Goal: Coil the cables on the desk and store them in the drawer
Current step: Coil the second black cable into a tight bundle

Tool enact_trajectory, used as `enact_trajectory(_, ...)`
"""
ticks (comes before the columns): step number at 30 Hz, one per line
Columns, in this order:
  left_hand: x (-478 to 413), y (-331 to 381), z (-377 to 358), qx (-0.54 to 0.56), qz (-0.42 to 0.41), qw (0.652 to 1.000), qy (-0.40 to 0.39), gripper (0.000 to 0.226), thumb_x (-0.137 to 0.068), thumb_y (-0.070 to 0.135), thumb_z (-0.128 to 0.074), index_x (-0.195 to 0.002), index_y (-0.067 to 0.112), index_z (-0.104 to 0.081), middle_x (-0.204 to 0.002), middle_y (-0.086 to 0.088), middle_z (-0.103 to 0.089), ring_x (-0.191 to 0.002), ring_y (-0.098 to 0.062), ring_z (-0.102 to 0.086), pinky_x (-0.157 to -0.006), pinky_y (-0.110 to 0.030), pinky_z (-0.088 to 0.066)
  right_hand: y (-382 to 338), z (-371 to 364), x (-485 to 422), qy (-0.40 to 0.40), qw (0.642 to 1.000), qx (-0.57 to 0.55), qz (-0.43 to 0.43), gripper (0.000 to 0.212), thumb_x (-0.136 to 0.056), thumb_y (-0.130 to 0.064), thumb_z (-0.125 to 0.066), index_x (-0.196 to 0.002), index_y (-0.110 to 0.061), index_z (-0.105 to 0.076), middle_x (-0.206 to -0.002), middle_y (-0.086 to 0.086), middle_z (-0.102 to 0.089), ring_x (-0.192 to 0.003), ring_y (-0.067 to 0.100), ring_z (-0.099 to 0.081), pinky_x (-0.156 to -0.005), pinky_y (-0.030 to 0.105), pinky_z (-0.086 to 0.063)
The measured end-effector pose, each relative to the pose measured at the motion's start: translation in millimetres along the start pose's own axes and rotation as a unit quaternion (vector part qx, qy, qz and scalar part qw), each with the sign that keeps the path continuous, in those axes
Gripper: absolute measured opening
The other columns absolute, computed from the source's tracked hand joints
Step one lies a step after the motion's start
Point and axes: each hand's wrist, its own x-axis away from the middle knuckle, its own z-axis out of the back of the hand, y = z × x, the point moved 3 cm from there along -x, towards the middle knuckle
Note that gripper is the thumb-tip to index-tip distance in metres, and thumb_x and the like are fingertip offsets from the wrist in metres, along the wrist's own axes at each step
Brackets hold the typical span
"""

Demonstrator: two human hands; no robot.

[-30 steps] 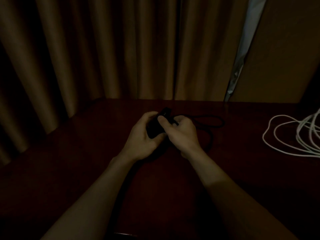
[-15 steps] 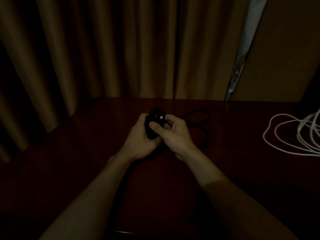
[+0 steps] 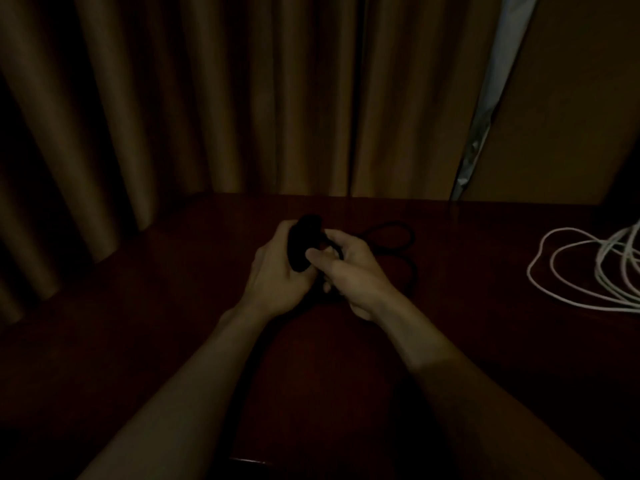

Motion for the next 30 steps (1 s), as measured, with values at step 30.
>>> enact_trajectory(30, -2.8, 3.6, -4.8, -0.047, 0.01, 0.998, 0.034, 0.028, -0.091, 0.018, -0.071, -0.112, 0.022, -0.053, -0.096, 0.006, -0.069, -0.077, -0.006, -0.068, -0.063, -0.035, -0.06, -0.2, -5.7, 1.6, 0.018, 0.999, -0.036, 0.023, 0.03, -0.096, -0.028, -0.073, -0.119, -0.009, -0.07, -0.078, -0.013, -0.069, -0.062, -0.006, -0.066, -0.053, 0.009, -0.046)
